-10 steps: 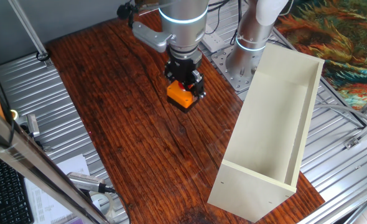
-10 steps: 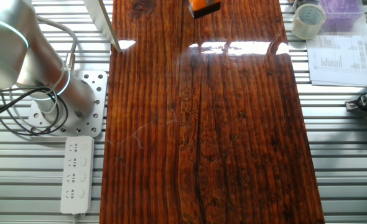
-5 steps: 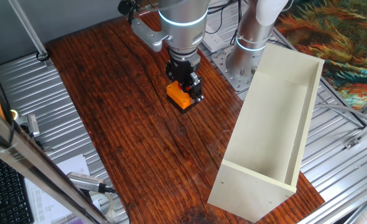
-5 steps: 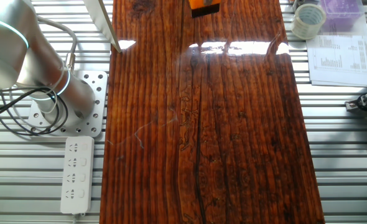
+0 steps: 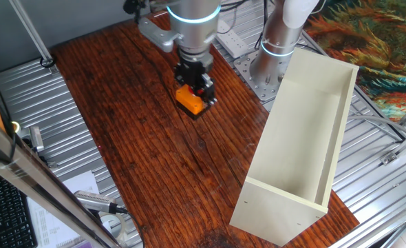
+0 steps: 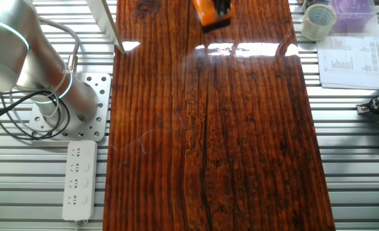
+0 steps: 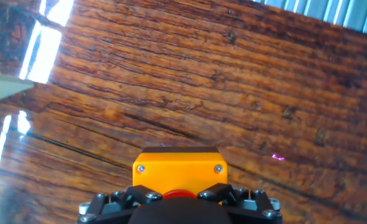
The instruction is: Take the object down from the shelf
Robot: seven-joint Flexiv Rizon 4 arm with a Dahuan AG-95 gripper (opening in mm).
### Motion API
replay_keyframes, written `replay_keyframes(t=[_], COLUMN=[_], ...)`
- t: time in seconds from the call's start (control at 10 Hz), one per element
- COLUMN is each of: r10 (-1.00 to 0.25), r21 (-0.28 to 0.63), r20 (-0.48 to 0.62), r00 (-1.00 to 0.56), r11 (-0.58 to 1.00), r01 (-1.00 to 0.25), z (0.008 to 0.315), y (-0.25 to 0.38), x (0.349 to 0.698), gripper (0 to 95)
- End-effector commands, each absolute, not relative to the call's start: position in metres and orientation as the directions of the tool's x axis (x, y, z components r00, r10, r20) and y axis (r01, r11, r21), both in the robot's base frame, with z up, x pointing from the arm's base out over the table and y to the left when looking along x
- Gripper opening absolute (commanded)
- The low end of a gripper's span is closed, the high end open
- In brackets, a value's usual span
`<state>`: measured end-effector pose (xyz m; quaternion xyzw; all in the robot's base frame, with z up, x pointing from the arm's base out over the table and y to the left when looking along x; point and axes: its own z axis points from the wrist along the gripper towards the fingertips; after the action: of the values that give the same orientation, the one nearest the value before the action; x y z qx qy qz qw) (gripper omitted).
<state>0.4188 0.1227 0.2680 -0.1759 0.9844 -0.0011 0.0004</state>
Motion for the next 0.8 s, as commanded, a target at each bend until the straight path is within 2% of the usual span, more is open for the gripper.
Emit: replay_keyframes(t=[0.1,0.5,0.8], r10=[-0.369,-0.372,-0.356], r21=[-0.002,0.002,0.018], r20=[0.001,-0.003,-0.011], r00=[-0.929,-0.928,-0.934], r11=[0.929,0.928,0.934], r01=[-0.369,-0.372,-0.356], z=[0.266,0.255,0.25], y=[0.106,0.086,0.079], x=[0.432,0.452,0.454], gripper=[0.0,0.0,0.0])
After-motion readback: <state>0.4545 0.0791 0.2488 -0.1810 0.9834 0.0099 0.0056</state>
